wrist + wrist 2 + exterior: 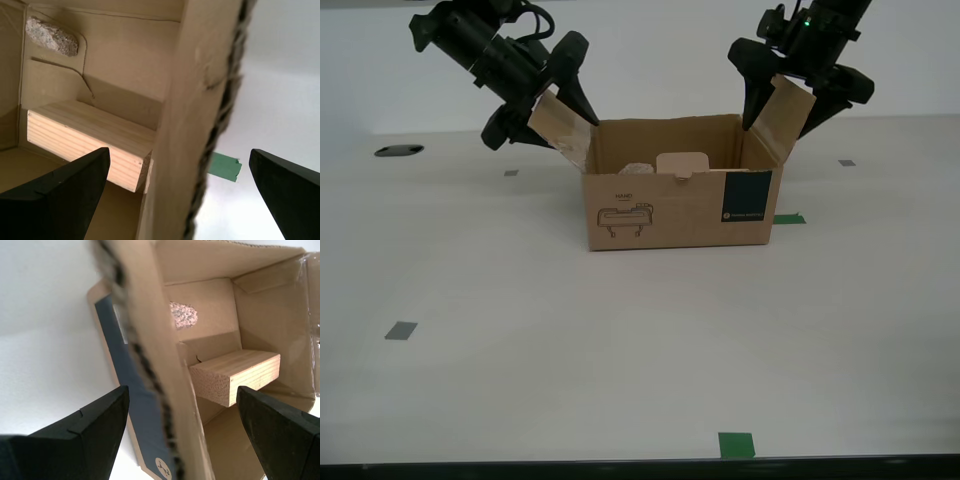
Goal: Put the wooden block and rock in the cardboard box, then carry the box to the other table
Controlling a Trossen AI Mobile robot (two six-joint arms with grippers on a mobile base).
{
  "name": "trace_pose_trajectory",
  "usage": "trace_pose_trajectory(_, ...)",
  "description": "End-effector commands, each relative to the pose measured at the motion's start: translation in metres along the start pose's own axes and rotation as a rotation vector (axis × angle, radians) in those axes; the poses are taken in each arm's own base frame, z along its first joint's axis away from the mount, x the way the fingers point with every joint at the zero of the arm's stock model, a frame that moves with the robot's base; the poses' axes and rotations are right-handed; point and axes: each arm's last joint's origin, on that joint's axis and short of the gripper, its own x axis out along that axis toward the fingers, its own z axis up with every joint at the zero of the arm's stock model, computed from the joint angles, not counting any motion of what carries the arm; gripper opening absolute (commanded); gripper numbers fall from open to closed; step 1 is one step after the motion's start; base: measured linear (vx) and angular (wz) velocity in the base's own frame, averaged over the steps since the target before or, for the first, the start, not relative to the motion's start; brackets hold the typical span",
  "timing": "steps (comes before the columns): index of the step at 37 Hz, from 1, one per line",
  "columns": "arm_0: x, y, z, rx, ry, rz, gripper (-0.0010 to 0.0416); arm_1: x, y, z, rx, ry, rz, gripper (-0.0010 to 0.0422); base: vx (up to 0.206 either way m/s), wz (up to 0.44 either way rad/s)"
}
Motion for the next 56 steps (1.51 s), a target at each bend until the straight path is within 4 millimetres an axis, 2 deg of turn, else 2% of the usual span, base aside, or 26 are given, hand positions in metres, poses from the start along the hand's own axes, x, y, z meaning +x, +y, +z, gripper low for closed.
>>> trace_pose_trajectory(1, 0.0004, 0.0009, -0.0005, 0.002, 0.004, 0.002, 0.0389, 0.0026, -0.0035, -0.0013, 0.006, 0.008, -0.005, 0.0290, 0.000, 0.000)
trace_pose_trajectory(10, 0.0014, 0.0043, -0.0007, 0.001, 0.006, 0.004, 0.0385, 0.0046, -0.0062, -0.0021, 0.012, 0.011, -0.002, 0.0279, 0.000, 0.000)
trace_pose_trajectory(17, 0.0015, 0.0046, -0.0008, 0.001, 0.006, 0.004, 0.0330, 0.0047, -0.0063, -0.0022, 0.012, 0.011, -0.002, 0.0221, 0.000, 0.000)
trace_pose_trajectory(23, 0.0015, 0.0047, -0.0012, 0.002, 0.010, 0.004, 0.0251, 0.0047, -0.0065, -0.0021, 0.013, 0.010, -0.002, 0.0153, 0.000, 0.000)
trace_pose_trajectory(32, 0.0015, 0.0048, 0.0000, -0.003, -0.002, 0.005, 0.0076, 0.0048, -0.0049, -0.0012, 0.016, -0.011, 0.062, 0.0046, 0.000, 0.000)
trace_pose_trajectory(37, 0.0015, 0.0050, 0.0018, -0.008, -0.020, 0.007, -0.0005, 0.0048, -0.0043, -0.0008, 0.018, -0.020, 0.087, -0.0006, 0.000, 0.000)
trace_pose_trajectory(40, 0.0015, 0.0050, 0.0022, -0.009, -0.024, 0.007, 0.0005, 0.0048, -0.0042, -0.0005, 0.020, -0.024, 0.091, 0.0004, 0.000, 0.000)
trace_pose_trajectory(56, 0.0004, 0.0056, 0.0017, -0.010, -0.022, 0.007, -0.0001, 0.0040, -0.0060, -0.0001, 0.021, -0.018, 0.059, -0.0001, 0.000, 0.000)
